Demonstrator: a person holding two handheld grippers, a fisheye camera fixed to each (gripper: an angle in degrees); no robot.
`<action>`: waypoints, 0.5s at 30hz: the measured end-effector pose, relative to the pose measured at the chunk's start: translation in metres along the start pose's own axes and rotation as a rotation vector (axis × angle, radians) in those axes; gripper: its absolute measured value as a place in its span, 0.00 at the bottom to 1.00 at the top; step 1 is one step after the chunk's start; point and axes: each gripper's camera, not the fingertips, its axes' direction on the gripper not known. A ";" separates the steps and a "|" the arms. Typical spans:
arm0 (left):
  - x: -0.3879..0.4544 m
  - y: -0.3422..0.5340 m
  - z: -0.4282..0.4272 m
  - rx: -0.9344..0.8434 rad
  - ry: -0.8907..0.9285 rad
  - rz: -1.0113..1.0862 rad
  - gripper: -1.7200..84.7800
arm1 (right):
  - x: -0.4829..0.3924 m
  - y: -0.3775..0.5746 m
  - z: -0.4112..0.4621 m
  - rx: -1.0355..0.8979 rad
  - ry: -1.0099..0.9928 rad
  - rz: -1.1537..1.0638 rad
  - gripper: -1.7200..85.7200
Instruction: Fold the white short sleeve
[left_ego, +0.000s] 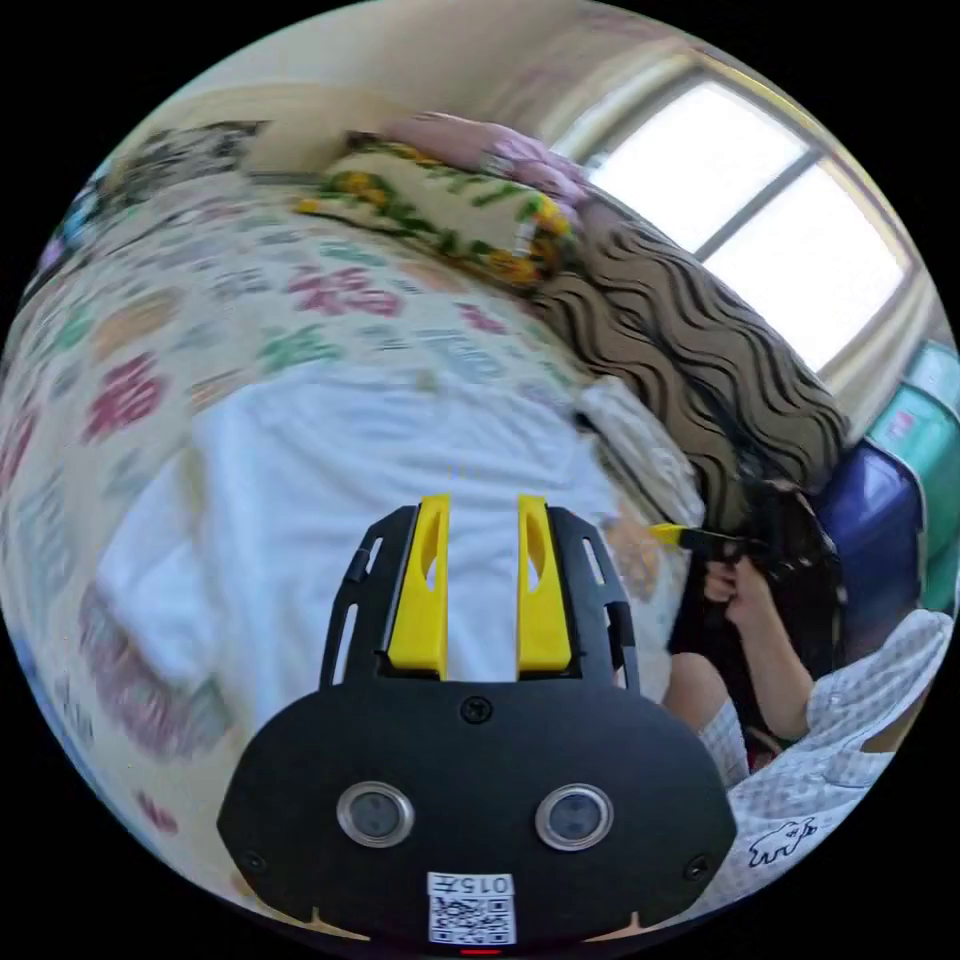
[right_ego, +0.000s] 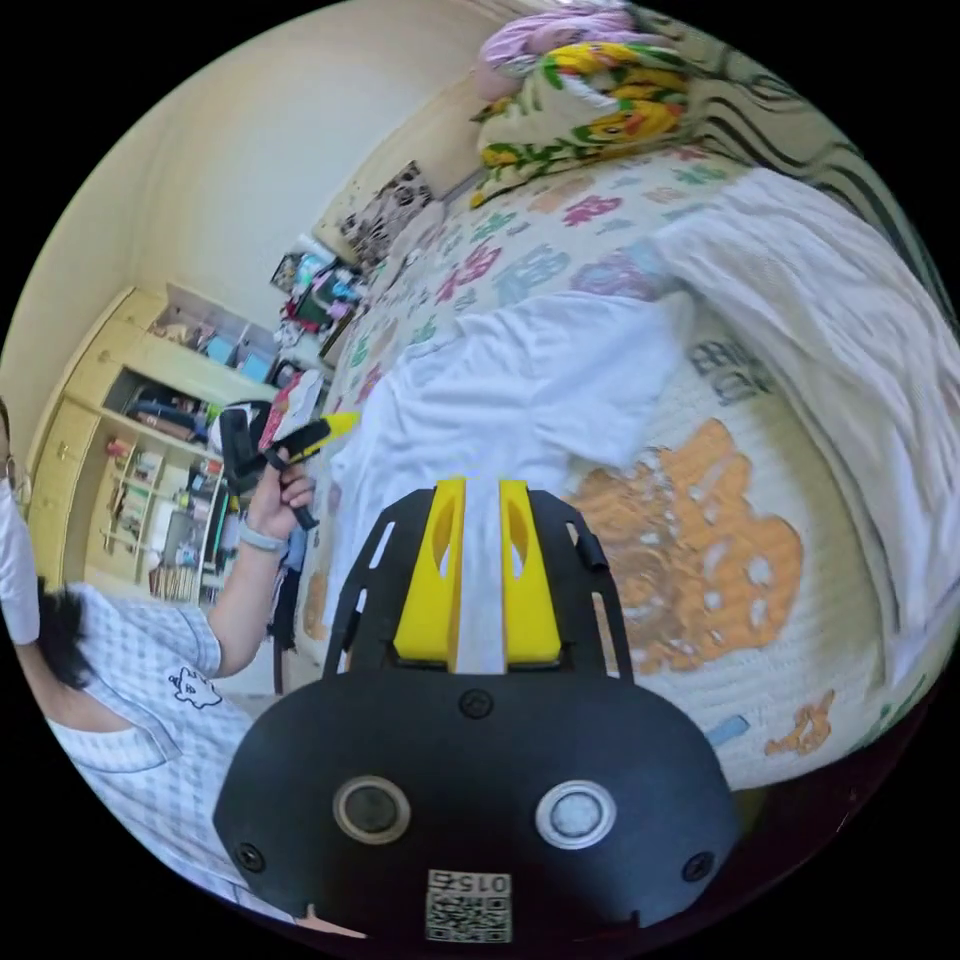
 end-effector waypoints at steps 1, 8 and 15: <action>-0.034 0.028 -0.028 0.038 -0.097 -0.109 0.13 | -0.010 -0.004 0.011 -0.021 -0.012 -0.030 0.09; -0.162 0.139 -0.104 0.189 -0.055 -0.495 0.13 | -0.158 -0.054 0.182 -0.286 -0.095 -0.388 0.11; -0.195 0.163 -0.114 0.226 0.017 -0.398 0.13 | -0.266 -0.064 0.370 -0.554 0.030 -0.545 0.12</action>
